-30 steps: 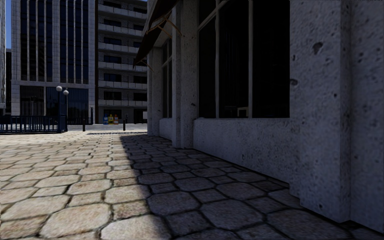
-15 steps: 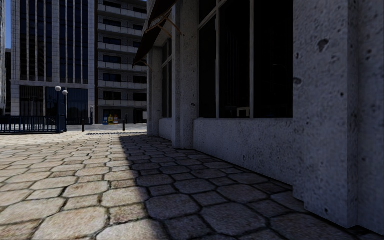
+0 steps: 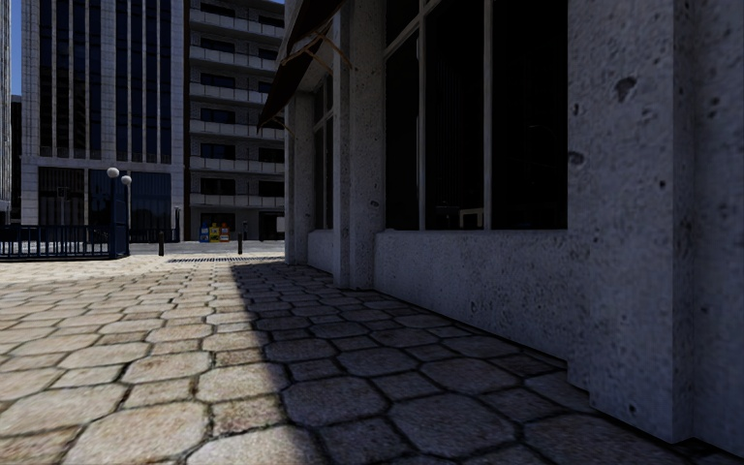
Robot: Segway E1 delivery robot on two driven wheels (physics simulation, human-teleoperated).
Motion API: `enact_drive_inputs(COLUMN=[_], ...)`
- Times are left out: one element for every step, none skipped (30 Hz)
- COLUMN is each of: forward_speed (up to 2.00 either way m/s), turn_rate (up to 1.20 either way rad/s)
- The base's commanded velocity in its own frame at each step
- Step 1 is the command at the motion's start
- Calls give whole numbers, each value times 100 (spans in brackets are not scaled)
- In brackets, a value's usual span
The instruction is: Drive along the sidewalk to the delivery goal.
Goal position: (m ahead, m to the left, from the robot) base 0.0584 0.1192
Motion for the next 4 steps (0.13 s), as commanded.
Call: enact_drive_inputs(forward_speed=[0, 0, 0, 0], turn_rate=[0, 0, 0, 0])
